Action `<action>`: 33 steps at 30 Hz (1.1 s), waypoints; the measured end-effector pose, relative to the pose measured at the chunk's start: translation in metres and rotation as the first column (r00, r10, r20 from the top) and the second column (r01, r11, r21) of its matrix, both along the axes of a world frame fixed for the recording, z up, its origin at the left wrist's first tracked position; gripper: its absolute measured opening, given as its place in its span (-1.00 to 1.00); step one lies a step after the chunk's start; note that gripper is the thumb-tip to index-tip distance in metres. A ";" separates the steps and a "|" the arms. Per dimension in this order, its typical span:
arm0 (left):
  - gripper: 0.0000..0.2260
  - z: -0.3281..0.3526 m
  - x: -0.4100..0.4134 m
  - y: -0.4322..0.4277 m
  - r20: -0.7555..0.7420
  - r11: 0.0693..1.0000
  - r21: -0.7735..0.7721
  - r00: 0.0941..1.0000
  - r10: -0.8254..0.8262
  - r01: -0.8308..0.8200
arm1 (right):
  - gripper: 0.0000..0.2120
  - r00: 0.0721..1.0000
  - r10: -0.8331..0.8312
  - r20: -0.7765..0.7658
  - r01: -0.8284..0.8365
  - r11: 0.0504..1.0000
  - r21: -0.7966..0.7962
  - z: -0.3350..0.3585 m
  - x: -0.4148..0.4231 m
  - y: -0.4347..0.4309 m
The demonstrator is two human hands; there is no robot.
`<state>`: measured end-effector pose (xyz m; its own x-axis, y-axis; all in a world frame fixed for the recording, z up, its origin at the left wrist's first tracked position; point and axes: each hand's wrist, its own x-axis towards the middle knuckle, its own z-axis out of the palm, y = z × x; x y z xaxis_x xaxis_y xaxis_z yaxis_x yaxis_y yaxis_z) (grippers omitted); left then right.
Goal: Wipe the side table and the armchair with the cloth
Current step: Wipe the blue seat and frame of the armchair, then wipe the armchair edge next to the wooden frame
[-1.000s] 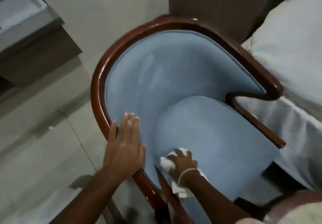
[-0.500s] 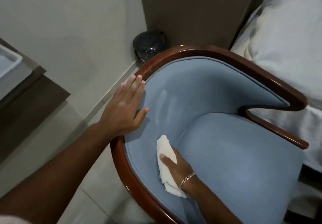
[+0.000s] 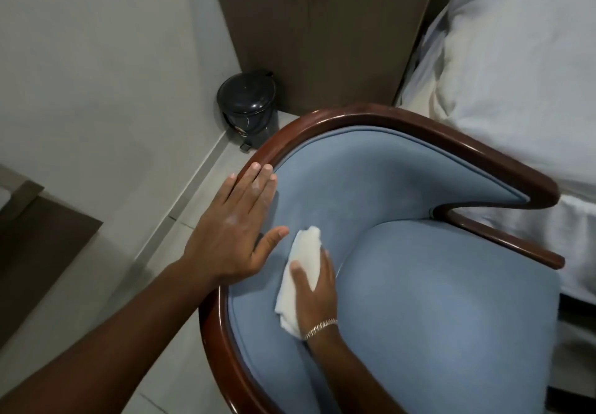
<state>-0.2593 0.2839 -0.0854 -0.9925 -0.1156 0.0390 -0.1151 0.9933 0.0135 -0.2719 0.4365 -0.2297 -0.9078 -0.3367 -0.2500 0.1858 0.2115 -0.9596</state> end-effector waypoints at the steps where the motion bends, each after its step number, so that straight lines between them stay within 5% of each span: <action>1: -0.32 -0.002 0.004 0.000 -0.018 1.000 0.008 1.000 0.000 0.000 | -0.45 0.998 0.023 -0.064 -0.022 1.000 0.017 0.006 0.008 -0.007; 5: -0.37 -0.005 0.020 -0.002 -0.125 0.998 0.058 0.992 0.004 0.003 | -0.44 0.954 -0.100 -0.284 0.105 0.994 0.003 0.041 -0.031 -0.060; 7: -0.36 -0.011 0.018 -0.003 -0.147 0.999 0.042 0.989 -0.008 0.014 | -0.49 0.905 -0.352 -0.239 0.357 0.934 -0.025 0.028 -0.075 -0.064; 9: -0.35 -0.016 0.017 -0.005 -0.148 0.999 0.034 0.989 0.006 -0.001 | -0.50 0.897 -0.432 -0.096 0.435 0.901 0.005 0.005 -0.088 -0.051; 13: -0.32 -0.010 0.018 -0.003 -0.104 0.999 0.034 0.994 0.017 -0.013 | -0.49 0.971 -0.178 0.162 0.157 0.979 0.130 -0.002 -0.023 -0.020; 15: -0.31 -0.002 0.019 0.002 -0.102 0.961 0.247 0.983 0.151 -0.122 | -0.52 0.993 -0.005 0.119 -0.011 0.991 0.135 0.025 0.007 -0.005; 17: -0.35 0.012 0.017 0.006 -0.019 0.695 0.629 0.888 0.460 -0.347 | -0.57 0.988 0.098 0.120 -0.107 0.992 0.071 0.065 0.017 -0.001; 19: -0.45 0.027 0.022 0.003 0.196 0.102 0.918 0.664 0.722 -0.382 | -0.58 0.983 0.150 0.109 -0.147 0.989 -0.031 0.109 0.018 -0.011; 21: -0.38 0.036 0.041 -0.010 0.452 -0.492 0.863 0.614 0.648 -0.116 | -0.55 0.982 0.190 -0.016 -0.190 0.981 -0.026 0.155 0.014 -0.034; 22: -0.29 0.042 0.052 -0.022 0.528 -0.679 0.733 0.664 0.530 -0.041 | -0.52 0.966 0.227 -0.122 -0.225 0.974 0.024 0.176 0.013 -0.049; 23: -0.21 0.050 0.068 -0.035 0.522 -0.763 0.646 0.725 0.450 0.008 | -0.45 0.929 0.289 -0.231 -0.273 0.957 0.097 0.194 0.014 -0.067; 25: -0.21 0.068 0.105 -0.066 0.461 -0.831 0.552 0.806 0.370 0.066 | -0.31 0.817 0.461 -0.347 -0.384 0.883 0.269 0.221 0.020 -0.112; 27: -0.33 0.084 0.138 -0.107 0.420 -0.793 0.594 0.787 0.453 0.139 | -0.28 0.721 0.596 -0.355 -0.497 0.801 0.334 0.239 0.032 -0.170; 30: -0.44 0.093 0.185 -0.181 0.433 -0.675 0.691 0.598 0.674 0.260 | -0.39 0.735 0.640 -0.225 -0.641 0.764 0.078 0.248 0.053 -0.261; 33: -0.68 0.092 0.236 -0.249 0.433 -0.569 0.721 0.384 0.815 0.395 | -0.46 0.738 0.657 0.157 -0.647 0.754 -0.112 0.237 0.079 -0.345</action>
